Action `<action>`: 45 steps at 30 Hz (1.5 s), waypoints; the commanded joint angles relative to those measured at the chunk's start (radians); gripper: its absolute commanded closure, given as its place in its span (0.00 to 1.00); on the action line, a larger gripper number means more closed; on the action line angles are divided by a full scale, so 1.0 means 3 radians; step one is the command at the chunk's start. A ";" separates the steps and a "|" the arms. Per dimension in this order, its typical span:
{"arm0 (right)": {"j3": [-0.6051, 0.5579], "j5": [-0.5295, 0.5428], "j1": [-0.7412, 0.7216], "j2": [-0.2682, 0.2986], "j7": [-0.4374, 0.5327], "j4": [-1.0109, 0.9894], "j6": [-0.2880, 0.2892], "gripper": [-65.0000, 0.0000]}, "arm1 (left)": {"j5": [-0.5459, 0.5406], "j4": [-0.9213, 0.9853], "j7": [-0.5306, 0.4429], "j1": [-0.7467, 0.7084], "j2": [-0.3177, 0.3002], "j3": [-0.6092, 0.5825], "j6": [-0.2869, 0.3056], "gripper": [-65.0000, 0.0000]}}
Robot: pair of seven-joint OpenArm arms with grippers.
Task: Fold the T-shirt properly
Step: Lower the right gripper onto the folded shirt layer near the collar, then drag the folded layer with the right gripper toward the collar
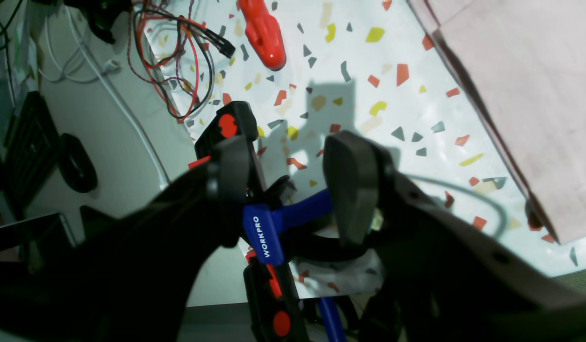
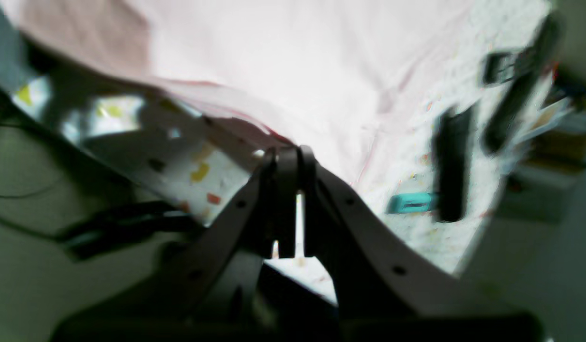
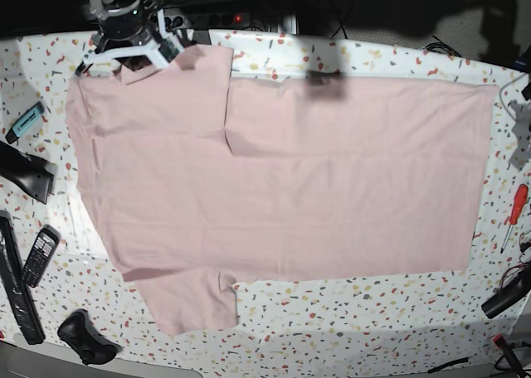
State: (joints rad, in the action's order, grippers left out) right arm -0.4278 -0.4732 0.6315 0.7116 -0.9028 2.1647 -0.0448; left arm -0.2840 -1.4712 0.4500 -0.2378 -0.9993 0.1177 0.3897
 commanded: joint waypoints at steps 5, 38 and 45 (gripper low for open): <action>0.0009 0.0177 -0.0135 -0.0296 0.0216 0.0062 0.0006 1.00 | 0.0009 -0.0025 -0.0029 0.0034 -0.0095 0.0048 -0.0038 0.56; 0.1033 0.0544 -0.1390 -0.1137 0.0918 -0.0506 0.0039 1.00 | 0.0008 -0.0025 -0.0028 0.0033 -0.0095 0.0048 -0.0039 0.56; 0.1034 0.0544 -0.1741 -0.1137 0.0927 -0.0797 0.0036 1.00 | 0.0008 -0.0025 -0.0028 0.0025 -0.0095 0.0048 -0.0038 0.56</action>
State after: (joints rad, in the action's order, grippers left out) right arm -0.1246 -0.2943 0.1226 0.3653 -0.6434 1.9110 -0.0261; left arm -0.2840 -1.4712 0.4503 -0.2386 -0.9977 0.1177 0.3897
